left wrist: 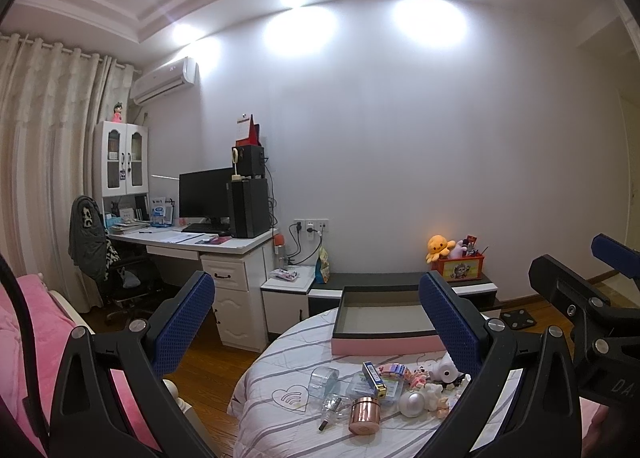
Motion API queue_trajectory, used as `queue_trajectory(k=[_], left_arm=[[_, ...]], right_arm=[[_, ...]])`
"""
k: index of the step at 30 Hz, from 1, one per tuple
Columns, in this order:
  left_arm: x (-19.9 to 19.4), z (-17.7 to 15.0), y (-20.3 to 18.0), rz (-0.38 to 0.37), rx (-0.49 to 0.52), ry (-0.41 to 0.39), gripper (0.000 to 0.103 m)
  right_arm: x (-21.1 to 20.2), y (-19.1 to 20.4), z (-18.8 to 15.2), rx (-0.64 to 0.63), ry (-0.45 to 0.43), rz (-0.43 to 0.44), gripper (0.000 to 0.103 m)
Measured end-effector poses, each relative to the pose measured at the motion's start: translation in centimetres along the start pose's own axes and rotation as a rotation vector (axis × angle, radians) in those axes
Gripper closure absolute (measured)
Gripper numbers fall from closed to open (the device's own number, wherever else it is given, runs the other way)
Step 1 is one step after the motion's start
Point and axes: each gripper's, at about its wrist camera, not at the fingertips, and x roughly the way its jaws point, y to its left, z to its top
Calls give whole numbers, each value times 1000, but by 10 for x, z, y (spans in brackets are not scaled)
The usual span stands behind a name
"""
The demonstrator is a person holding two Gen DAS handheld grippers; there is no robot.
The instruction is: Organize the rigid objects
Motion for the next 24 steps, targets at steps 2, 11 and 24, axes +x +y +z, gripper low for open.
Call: queue_trajectory(k=[2,11,24], left_arm=[[-1,-1,1,-1,0,0,0],[-1,-1,1,-2,-1,0,0],[0,-3,0,-10,-3,3,0]], right_arm=[[0,0,0,-1,0,-1,0],[1,0,-2,0,0,0,0],[3,-1,-3,0,3,-1,0]])
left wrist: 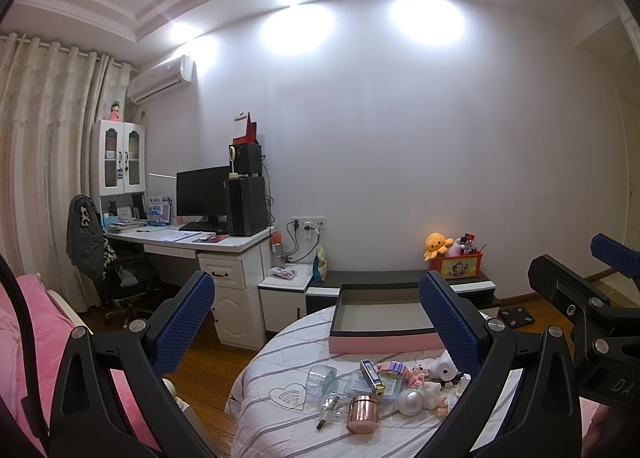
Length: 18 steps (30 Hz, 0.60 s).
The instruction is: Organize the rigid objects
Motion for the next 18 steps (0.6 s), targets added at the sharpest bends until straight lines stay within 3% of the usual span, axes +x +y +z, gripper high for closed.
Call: queue_trajectory(k=[12,18], left_arm=[[17,-14,-2,-36,3,39,0],[47,-39,0,-68,4,134,0]], right_arm=[[10,-4,-12,-1,24,-13,0],[28,-6,-32,-15,76,-19,0]])
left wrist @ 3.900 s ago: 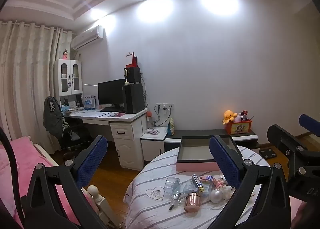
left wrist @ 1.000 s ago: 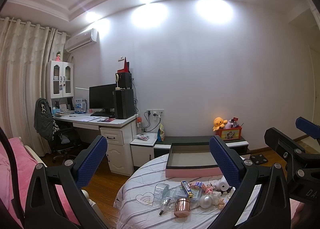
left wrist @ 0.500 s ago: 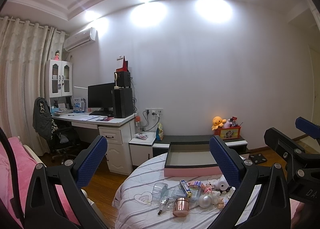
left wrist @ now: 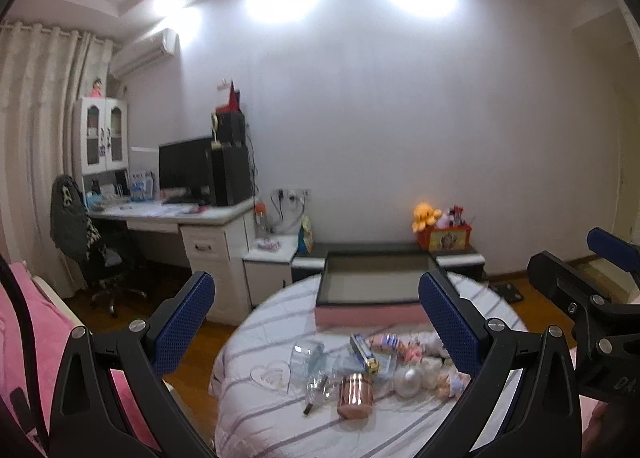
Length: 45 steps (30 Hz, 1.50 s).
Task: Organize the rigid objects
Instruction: 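Grasp the copper cup with the left tool while the right tool grasps the white charger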
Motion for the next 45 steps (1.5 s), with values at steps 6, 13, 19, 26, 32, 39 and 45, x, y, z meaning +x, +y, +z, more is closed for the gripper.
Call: queue_trajectory(k=[6,13,19,26,32,39,45], left_arm=[[50,-42,14,-47,-22,159,0],[112,-111,26,-72,-35,403,0],[138,-138,11,-97,-33,488,0],[149,-149,3,-134,-35,511,1],[147,-144,21,-154,-118,498,2],[147,-149,2,-208,-57,508,22],[155,-149,-25,-212,16,517,36]], right_arm=[[31,-7,-34,-11,97,3,0],[70,-28,-93,14,270,-16,0],[88,-46,-131,39,380,-48,0],[96,-70,-149,80,442,-70,0],[107,-80,-154,98,460,-90,0],[118,-84,-160,119,473,-74,0],[120,-94,-163,140,481,-64,0]])
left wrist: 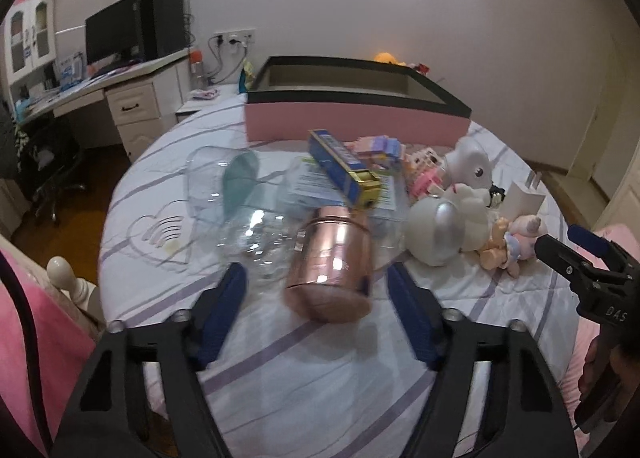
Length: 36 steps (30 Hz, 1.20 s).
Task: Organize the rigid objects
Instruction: 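Grasp the copper cup with the left tool while the right tool grasps the white charger, then carry the copper cup and white charger into the pink box and release both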
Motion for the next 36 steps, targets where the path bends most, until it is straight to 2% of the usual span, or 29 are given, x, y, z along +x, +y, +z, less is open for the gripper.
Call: queue_trajectory(k=[2,5,12,22,25,27,29,36], left_arm=[[7,3,-5,2,9,15,38],[19,7,-9,6,19,37,54],[24,14,-14,-14,29,33,55],[-3,27,-20,-50,33,-44,55],[-4,35,-24,-58,41,-56,55],[-3,40,-28,-58,52,-63,55],[-2,46,-31,-65,65,-71,55],[7,79,-35,-111,88,-81,55]], right_arm=[[1,-3,0,6,4,7,0],[6,-4,1,6,11,13,0],[25,4,8,-13,34,42,0],[28,-9,37,60,-10,49,1],[42,-9,44,54,38,54,21],[52,-9,45,53,72,75,47],[56,-7,45,45,84,89,60],[46,-3,59,-2,43,85,60]])
